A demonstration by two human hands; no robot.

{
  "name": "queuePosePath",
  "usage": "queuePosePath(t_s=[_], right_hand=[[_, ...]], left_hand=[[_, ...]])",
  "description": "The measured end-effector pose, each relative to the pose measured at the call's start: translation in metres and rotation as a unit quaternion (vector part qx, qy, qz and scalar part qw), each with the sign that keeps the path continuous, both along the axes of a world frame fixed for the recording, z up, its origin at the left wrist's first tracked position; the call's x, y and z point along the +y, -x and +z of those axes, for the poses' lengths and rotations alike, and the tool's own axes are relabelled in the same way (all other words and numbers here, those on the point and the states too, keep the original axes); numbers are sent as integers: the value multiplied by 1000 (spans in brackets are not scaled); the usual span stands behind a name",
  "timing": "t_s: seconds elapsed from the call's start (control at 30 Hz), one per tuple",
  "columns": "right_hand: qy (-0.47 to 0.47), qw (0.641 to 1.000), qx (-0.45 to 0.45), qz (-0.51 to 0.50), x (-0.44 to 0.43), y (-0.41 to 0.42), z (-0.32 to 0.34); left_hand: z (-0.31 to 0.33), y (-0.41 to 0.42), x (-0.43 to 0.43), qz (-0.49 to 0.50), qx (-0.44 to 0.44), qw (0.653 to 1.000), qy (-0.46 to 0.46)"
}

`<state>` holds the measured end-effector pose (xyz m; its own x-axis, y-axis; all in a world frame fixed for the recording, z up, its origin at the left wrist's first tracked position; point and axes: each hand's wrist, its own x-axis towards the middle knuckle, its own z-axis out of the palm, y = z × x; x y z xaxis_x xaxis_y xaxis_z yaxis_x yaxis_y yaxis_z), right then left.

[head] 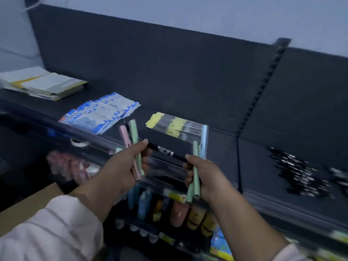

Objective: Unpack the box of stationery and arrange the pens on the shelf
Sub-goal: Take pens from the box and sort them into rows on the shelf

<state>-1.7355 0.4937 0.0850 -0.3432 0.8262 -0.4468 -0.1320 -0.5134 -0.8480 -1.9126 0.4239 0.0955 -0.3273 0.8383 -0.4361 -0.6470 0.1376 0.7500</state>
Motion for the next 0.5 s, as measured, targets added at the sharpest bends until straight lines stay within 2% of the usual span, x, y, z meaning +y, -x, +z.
queuePosePath(t_s=[0.2,0.37,0.5], right_hand=[[-16,997,14,-80,4,-165,8],[-38,987,-28,-152,-7,-308,20],[-46,977,-63,-198,-11,-397,20]], left_hand=[[10,-149,26,-115,34,993,9],[19,-281,40,-183,59,981,14],[13,-355,52,-228,78,970,9]])
